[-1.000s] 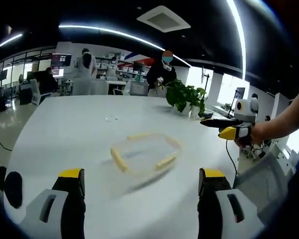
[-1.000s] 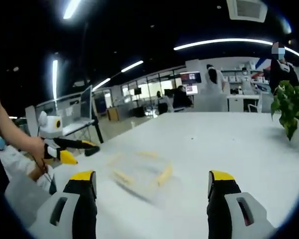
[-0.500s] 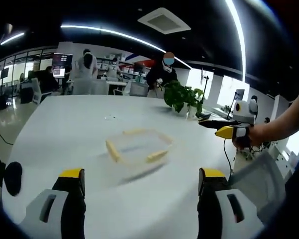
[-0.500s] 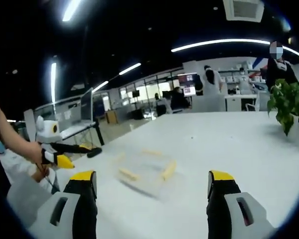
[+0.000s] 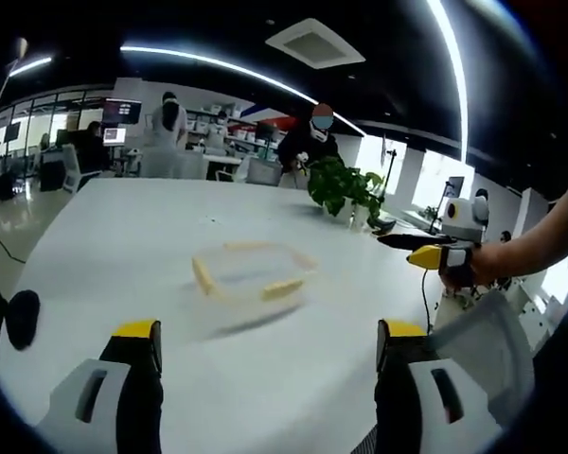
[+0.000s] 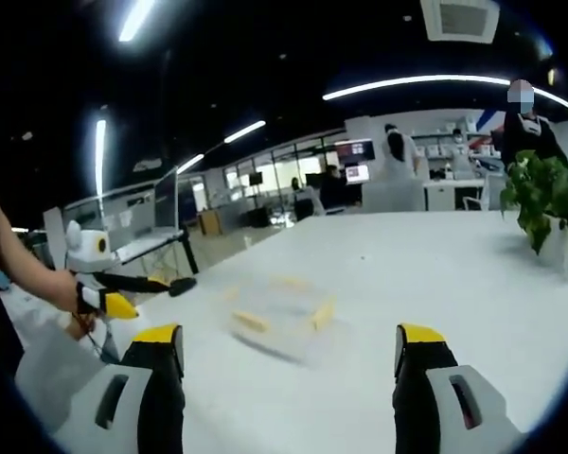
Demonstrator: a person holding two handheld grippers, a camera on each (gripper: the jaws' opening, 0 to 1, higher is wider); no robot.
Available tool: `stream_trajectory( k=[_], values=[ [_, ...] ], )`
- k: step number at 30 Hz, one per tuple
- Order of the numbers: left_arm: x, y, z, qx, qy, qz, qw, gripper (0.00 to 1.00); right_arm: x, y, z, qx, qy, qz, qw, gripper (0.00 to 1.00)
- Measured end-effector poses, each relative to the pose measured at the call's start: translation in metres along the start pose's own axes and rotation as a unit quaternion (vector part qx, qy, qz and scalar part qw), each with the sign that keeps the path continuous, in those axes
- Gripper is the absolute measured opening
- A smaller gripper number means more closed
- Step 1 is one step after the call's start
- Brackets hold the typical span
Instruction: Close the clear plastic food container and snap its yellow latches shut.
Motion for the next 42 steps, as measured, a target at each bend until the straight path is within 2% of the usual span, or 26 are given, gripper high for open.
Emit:
stream_trajectory(
  k=[10,16,22,30,37,42],
  values=[
    [-0.010,0.007,0.011,0.008,0.005,0.007,0.9999,0.94,0.009,0.005,0.011,0.003,0.000,-0.007,1.0000,0.93],
    [-0.014,0.010,0.017,0.002,0.004,0.017,0.9998,0.94,0.012,0.008,0.016,0.007,-0.002,-0.008,0.9999,0.92],
    [-0.023,0.012,0.017,0.006,0.009,0.008,0.9999,0.94,0.016,0.008,0.023,0.006,-0.003,-0.010,0.9999,0.92],
    [-0.033,0.016,0.019,0.003,0.015,0.009,0.9998,0.94,0.024,0.008,0.034,0.011,-0.020,0.002,0.9997,0.93],
    [-0.042,0.021,0.025,0.000,0.016,0.000,0.9999,0.94,0.032,0.005,0.043,-0.001,-0.033,0.004,0.9994,0.93],
    [-0.046,0.021,0.026,-0.011,0.009,-0.030,0.9995,0.94,0.036,0.006,0.046,-0.012,-0.036,0.006,0.9993,0.93]
  ],
)
Point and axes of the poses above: the point that each gripper's makers call its tool centre point, and the gripper's own axes: z roughly backward along the fingers, x roughly to its left, y roughly out of its underside, the point moved 10 cm from there along z, roughly backward along the fingers, and after that the axes turned 7 degrees about -x, right-handed, at the moved point
